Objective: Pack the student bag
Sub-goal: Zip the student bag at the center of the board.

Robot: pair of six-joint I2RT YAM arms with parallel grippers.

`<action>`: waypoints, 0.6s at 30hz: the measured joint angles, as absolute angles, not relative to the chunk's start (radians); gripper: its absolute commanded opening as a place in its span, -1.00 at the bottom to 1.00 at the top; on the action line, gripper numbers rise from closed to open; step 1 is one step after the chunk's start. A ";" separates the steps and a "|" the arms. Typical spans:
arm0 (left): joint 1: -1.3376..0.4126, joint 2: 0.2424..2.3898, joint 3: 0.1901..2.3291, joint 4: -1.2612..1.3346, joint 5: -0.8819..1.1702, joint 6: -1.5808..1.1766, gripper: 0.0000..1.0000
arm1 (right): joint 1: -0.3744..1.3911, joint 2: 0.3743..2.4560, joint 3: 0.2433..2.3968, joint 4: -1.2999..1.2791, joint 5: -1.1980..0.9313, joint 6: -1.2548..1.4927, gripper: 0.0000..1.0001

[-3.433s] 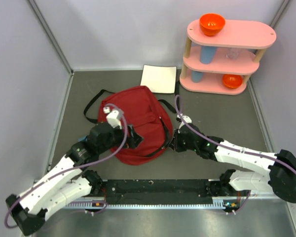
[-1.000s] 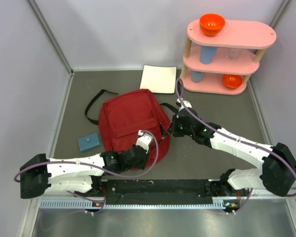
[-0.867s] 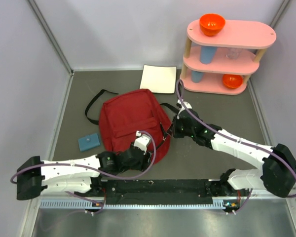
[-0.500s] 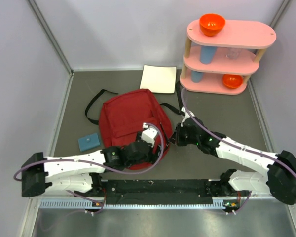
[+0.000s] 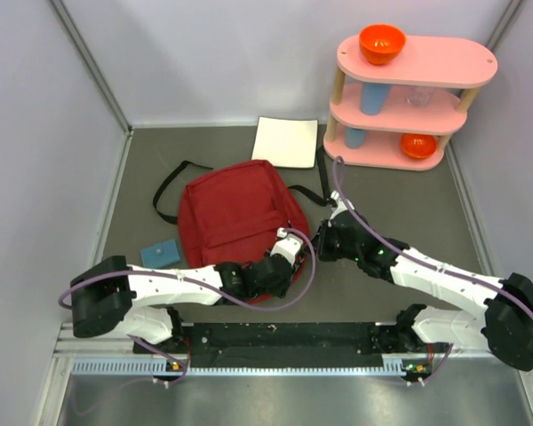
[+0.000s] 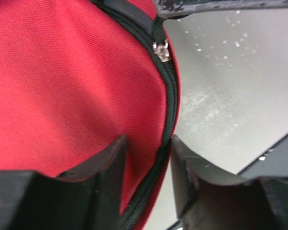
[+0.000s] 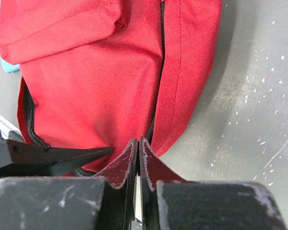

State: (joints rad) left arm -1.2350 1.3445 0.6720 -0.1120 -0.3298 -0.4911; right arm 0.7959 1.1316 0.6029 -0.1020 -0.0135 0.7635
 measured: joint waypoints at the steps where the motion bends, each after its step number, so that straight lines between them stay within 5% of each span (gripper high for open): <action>1: -1.235 1.350 0.672 -0.113 -0.337 -0.499 -0.28 | 0.796 1.131 0.603 -0.102 -0.008 0.763 -1.00; 6: -1.234 1.375 0.684 -0.129 -0.368 -0.503 -1.00 | 0.796 1.127 0.603 -0.105 0.000 0.763 -1.00; 18: -1.234 1.267 0.621 -0.128 -0.363 -0.554 -1.00 | 0.796 1.196 0.656 -0.105 0.007 0.756 -1.00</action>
